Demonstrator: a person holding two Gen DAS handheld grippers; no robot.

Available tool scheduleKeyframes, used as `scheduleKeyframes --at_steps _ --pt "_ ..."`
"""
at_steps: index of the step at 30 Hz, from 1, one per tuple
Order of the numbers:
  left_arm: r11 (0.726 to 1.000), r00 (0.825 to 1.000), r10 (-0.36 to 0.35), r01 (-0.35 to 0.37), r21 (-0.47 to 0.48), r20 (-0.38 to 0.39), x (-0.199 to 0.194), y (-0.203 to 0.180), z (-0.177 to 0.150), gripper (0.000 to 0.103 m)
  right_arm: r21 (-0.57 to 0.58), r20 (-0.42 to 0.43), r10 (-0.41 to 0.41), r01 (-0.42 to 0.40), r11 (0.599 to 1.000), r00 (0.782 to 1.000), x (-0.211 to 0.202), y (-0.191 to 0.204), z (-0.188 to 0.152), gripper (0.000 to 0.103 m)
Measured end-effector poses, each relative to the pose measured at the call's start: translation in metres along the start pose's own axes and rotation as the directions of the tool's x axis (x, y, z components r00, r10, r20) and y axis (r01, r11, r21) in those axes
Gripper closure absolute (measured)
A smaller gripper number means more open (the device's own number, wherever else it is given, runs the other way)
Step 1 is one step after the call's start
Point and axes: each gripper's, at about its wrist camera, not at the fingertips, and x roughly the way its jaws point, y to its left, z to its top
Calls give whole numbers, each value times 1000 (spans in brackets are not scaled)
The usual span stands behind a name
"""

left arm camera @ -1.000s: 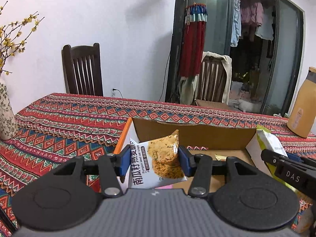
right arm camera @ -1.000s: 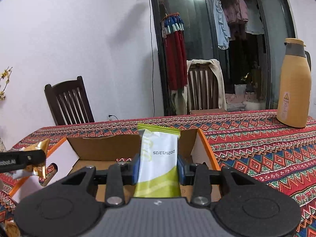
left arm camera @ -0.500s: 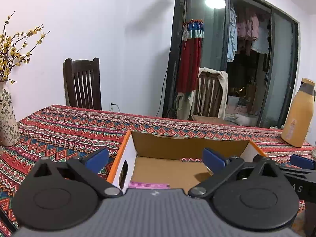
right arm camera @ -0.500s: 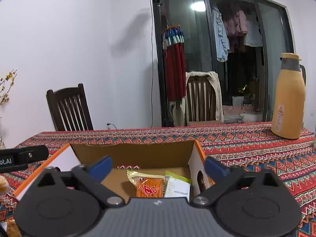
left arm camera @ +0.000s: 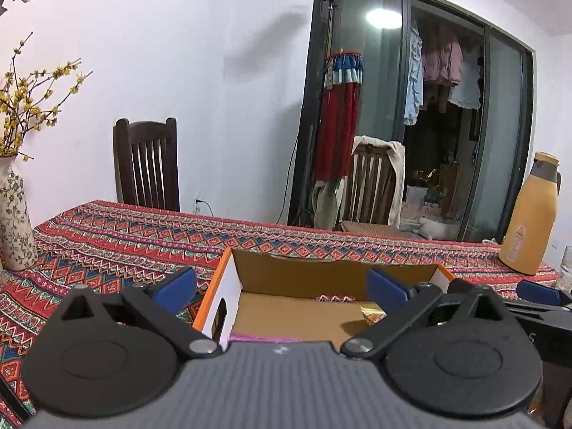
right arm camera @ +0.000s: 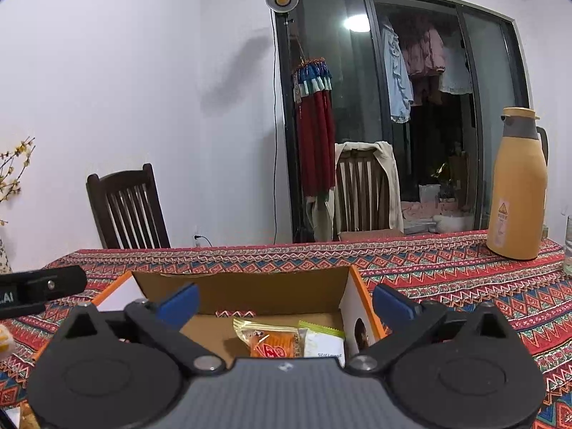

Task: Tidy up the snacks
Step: 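Carry both packets over the box and open both grippers to drop them, then move both tools back toward the snack pile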

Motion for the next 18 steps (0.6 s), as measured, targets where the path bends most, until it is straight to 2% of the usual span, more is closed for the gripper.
scheduleKeyframes --at_steps 9,18 --pt "999 999 22 -21 -24 27 -19 4 15 0 2 56 -12 12 1000 998 -22 -1 14 0" --pt "1000 1000 4 -4 -7 15 -56 11 6 0 -11 77 -2 3 1000 997 -70 -3 9 0"
